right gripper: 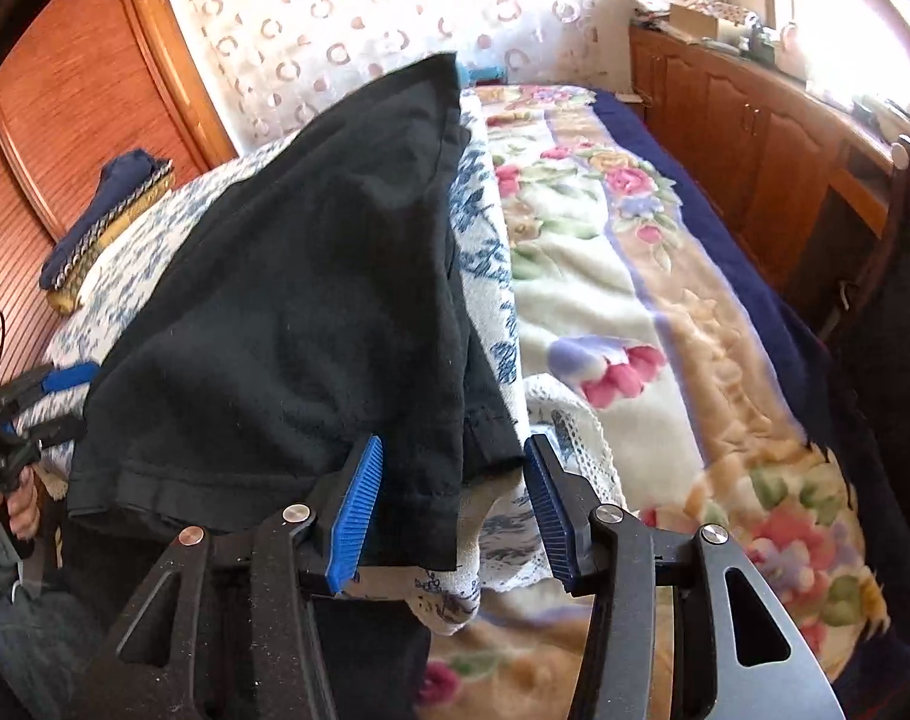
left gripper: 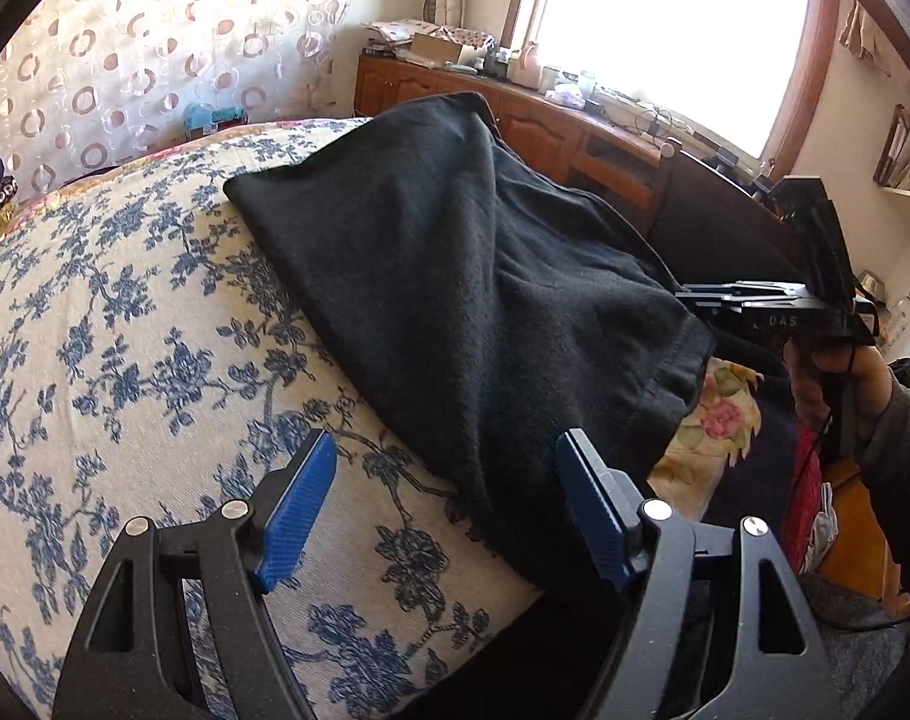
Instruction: Fold small clothes
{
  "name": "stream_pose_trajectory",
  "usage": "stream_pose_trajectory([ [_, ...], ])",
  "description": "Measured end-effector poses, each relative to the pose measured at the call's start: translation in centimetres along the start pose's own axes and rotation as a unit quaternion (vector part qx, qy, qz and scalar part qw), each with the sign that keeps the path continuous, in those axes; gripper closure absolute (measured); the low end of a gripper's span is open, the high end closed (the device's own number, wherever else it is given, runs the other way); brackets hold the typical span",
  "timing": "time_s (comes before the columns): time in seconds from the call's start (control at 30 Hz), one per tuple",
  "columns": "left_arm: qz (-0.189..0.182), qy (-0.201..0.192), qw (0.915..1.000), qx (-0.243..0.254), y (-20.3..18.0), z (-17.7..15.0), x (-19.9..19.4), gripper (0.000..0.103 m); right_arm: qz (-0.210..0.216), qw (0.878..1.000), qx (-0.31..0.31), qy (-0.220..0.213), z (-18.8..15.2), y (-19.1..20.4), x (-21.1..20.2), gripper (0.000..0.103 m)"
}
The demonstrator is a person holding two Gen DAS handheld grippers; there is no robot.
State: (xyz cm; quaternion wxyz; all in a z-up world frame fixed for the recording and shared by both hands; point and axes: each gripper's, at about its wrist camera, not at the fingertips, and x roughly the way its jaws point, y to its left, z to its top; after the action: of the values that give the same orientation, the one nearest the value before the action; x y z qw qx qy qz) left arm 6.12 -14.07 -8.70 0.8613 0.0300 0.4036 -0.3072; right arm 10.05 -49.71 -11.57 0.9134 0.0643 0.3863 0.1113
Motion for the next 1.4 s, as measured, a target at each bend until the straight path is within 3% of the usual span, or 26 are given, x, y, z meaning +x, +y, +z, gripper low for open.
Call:
stream_pose_trajectory([
  [0.07, -0.001, 0.003, 1.0, 0.0, -0.2, -0.3, 0.0, 0.026, -0.008, 1.0, -0.008, -0.009, -0.1, 0.4, -0.4, 0.056],
  [0.1, -0.002, 0.003, 1.0, -0.001, -0.3, -0.4, -0.1, 0.026, -0.007, 1.0, -0.014, -0.011, -0.1, 0.9, -0.7, 0.066],
  [0.33, -0.008, 0.005, 1.0, -0.001, -1.1, -1.4, -0.3, 0.026, -0.014, 1.0, -0.024, -0.008, -0.4, 1.5, -0.7, 0.067],
  [0.4, -0.007, 0.007, 1.0, -0.001, -1.3, -1.6, -0.3, 0.031, -0.01, 1.0, -0.022, -0.01, -0.2, 1.4, -0.6, 0.067],
  [0.5, -0.008, 0.011, 0.9999, -0.002, -1.4, -1.7, -0.3, 0.035, -0.013, 0.999, -0.041, -0.012, -0.3, 2.0, -0.6, 0.093],
  [0.77, -0.014, 0.025, 0.9996, -0.004, -1.6, -2.4, -0.3, 0.037, 0.007, 0.998, -0.043, -0.052, -1.2, 1.9, -5.6, 0.096],
  [0.9, -0.025, 0.027, 0.9993, 0.001, -1.9, -2.4, -0.3, 0.058, 0.005, 0.998, -0.049, -0.049, -1.6, 2.2, -4.9, 0.096],
  [1.03, -0.031, 0.03, 0.9991, 0.003, -2.3, -2.6, -0.3, 0.067, 0.01, 0.997, -0.044, -0.055, -1.3, 2.1, -4.6, 0.096],
  [1.1, -0.035, 0.031, 0.9989, 0.007, -2.6, -2.6, -0.4, 0.095, 0.009, 0.997, -0.048, -0.055, -1.1, 2.1, -4.6, 0.096],
  [1.27, -0.06, -0.017, 0.998, -0.009, -1.8, -0.5, -3.1, 0.097, 0.026, 0.995, -0.049, -0.078, -0.2, 2.2, -6.1, 0.096],
  [1.4, -0.052, -0.071, 0.996, -0.017, 0.4, 3.8, -5.4, 0.097, 0.043, 0.991, -0.054, -0.113, 2.9, 2.4, -7.1, 0.096],
])
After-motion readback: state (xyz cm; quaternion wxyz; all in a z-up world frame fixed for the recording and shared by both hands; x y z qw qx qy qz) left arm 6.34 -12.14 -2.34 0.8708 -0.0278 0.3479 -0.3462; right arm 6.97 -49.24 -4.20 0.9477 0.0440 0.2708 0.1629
